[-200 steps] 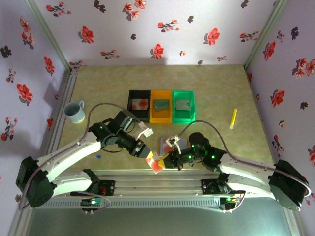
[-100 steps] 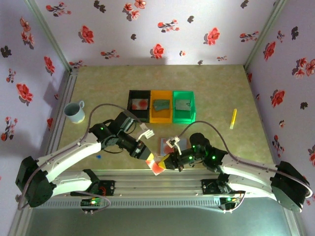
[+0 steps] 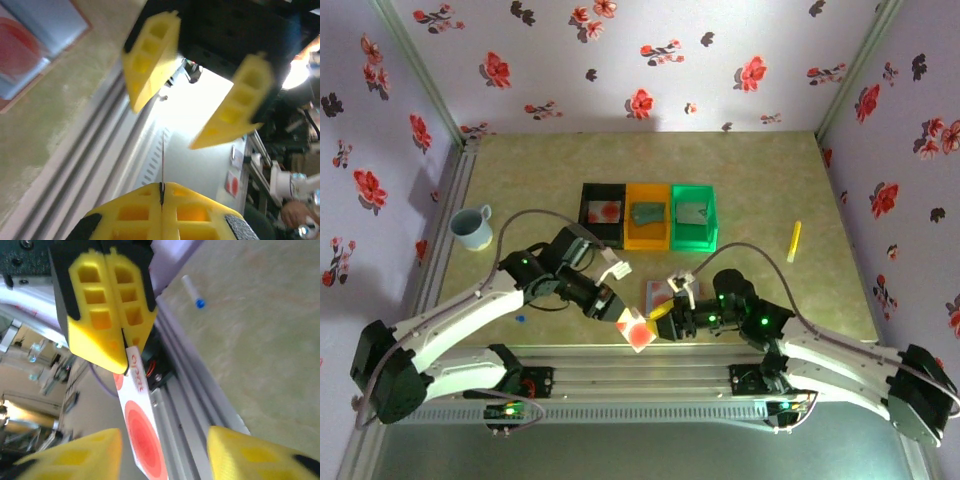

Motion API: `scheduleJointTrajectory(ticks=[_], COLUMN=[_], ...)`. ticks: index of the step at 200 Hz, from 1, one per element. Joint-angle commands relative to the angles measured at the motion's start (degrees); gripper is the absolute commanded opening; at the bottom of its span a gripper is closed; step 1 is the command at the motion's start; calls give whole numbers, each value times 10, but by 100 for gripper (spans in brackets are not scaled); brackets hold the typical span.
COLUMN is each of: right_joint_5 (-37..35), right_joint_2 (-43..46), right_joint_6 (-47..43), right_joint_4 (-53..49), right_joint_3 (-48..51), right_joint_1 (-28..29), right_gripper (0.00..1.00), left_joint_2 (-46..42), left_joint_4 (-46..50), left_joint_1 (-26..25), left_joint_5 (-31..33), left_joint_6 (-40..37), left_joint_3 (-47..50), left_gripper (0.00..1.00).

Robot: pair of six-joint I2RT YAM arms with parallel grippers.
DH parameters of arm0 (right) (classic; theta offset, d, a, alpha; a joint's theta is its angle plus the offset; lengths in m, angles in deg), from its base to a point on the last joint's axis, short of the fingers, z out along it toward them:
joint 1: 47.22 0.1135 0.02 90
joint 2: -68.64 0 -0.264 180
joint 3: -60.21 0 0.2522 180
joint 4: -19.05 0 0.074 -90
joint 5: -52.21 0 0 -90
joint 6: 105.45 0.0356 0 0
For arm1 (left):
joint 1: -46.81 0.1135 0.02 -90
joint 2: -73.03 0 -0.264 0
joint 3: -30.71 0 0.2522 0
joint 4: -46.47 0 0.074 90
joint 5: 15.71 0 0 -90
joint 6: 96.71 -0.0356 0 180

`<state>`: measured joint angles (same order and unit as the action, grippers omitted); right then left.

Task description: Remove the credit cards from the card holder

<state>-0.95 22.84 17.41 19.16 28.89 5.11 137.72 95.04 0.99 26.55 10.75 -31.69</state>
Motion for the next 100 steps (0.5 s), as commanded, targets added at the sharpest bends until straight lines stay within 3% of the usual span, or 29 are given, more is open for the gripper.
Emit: scheduleJointTrajectory(ticks=[1, 48, 100], right_joint_5=[-93, -131, -164], right_joint_2=[59, 162, 169], right_joint_6=[-8, 49, 134], right_joint_4=[-33, 11, 170], right_joint_3=[10, 74, 141], right_joint_1=[-15, -19, -13], right_gripper=[60, 66, 66], left_joint_2=[-24, -103, -154], left_joint_4=[-14, -204, -377], left_joint_1=[33, 44, 30], left_joint_5=[48, 95, 124], left_joint_6=[38, 196, 318], left_joint_3=[-5, 68, 169], left_gripper=[0, 0, 0])
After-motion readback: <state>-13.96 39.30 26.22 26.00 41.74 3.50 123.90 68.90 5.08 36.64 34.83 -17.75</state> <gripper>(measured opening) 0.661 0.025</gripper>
